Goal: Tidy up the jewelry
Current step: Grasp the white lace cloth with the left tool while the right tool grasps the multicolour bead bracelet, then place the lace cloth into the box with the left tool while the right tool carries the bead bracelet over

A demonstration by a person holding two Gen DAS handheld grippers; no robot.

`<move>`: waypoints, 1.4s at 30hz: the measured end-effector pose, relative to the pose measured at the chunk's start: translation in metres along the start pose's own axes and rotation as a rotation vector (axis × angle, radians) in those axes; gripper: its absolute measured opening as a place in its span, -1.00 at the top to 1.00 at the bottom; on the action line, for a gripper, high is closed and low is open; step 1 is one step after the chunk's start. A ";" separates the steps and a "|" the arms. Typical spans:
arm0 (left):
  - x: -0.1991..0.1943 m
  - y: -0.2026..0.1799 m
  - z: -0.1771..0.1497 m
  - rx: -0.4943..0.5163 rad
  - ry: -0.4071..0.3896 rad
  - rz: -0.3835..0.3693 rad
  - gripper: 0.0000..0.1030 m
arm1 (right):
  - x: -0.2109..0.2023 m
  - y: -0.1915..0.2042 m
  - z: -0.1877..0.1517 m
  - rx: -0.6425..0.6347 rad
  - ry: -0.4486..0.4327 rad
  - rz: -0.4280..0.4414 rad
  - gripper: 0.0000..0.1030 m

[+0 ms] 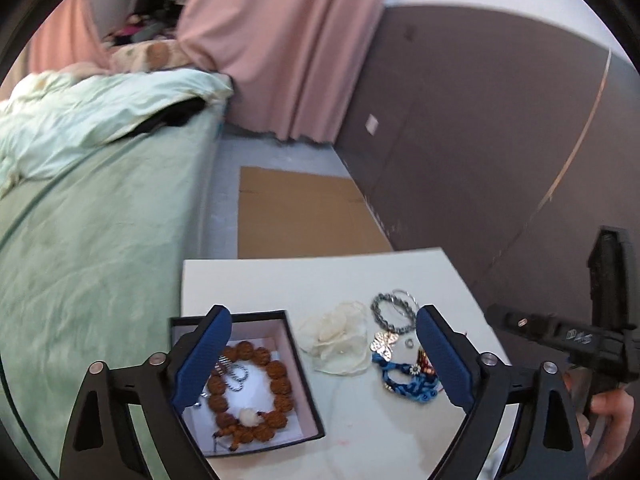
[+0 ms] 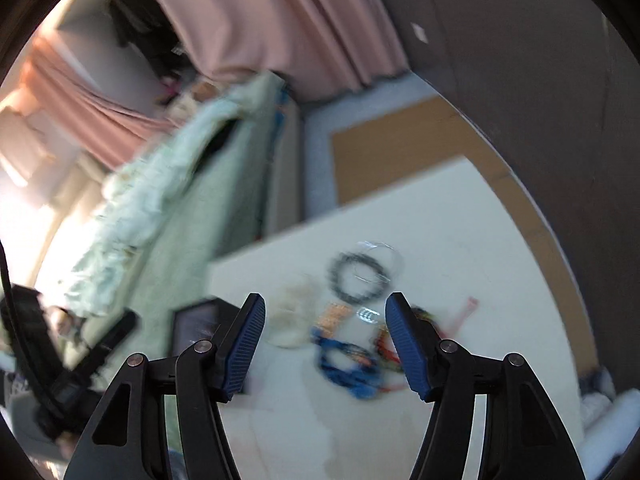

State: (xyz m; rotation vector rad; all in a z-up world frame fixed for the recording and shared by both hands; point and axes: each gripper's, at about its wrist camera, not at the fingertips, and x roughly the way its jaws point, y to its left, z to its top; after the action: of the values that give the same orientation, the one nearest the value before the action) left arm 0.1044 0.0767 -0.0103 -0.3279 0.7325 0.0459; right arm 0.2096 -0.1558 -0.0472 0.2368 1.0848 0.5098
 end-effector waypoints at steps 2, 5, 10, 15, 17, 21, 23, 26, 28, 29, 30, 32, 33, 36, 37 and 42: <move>0.019 -0.014 0.006 0.067 0.076 0.003 -0.69 | 0.014 -0.018 -0.002 0.050 0.053 0.002 -0.23; 0.041 -0.027 0.011 0.141 0.149 0.028 -0.61 | 0.021 -0.031 -0.003 0.066 0.086 -0.012 -0.23; 0.072 -0.043 0.013 0.235 0.251 0.063 -0.53 | 0.025 -0.050 -0.003 0.080 0.105 -0.022 -0.23; 0.102 -0.056 0.014 0.304 0.343 0.089 -0.37 | 0.037 -0.076 -0.003 0.153 0.154 -0.004 -0.10; 0.117 -0.063 0.012 0.356 0.380 0.111 -0.26 | 0.039 -0.084 -0.003 0.185 0.160 0.018 0.00; 0.143 -0.069 0.009 0.393 0.437 0.141 -0.01 | 0.047 -0.086 -0.003 0.184 0.191 0.022 0.11; 0.154 -0.068 0.008 0.398 0.454 0.155 -0.01 | 0.050 -0.083 -0.002 0.175 0.200 0.021 0.25; 0.167 -0.065 0.007 0.379 0.485 0.156 0.00 | 0.054 -0.080 -0.003 0.151 0.225 0.028 0.46; 0.174 -0.063 0.005 0.372 0.505 0.153 0.22 | 0.057 -0.079 -0.005 0.148 0.240 0.026 0.46; 0.178 -0.061 0.004 0.366 0.521 0.158 0.58 | 0.058 -0.078 -0.005 0.143 0.243 0.024 0.46; 0.181 -0.059 0.002 0.357 0.533 0.163 0.87 | 0.059 -0.076 -0.005 0.139 0.246 0.024 0.46; 0.182 -0.057 0.004 0.337 0.520 0.160 0.96 | 0.063 -0.076 -0.006 0.140 0.259 0.018 0.46; 0.177 -0.058 0.005 0.338 0.492 0.152 0.98 | 0.065 -0.076 -0.008 0.140 0.265 0.010 0.52; 0.160 -0.062 0.011 0.349 0.416 0.156 0.98 | 0.067 -0.072 -0.010 0.125 0.271 -0.007 0.55; 0.154 -0.062 0.014 0.340 0.395 0.151 0.98 | 0.067 -0.069 -0.010 0.116 0.268 -0.018 0.55; 0.119 -0.066 0.023 0.292 0.299 0.110 0.99 | 0.066 -0.063 -0.011 0.080 0.263 -0.062 0.55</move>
State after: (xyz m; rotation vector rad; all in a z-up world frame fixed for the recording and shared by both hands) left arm 0.2177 0.0127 -0.0550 -0.0133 1.0393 -0.0066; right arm 0.2410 -0.1773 -0.1306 0.2091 1.3662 0.4511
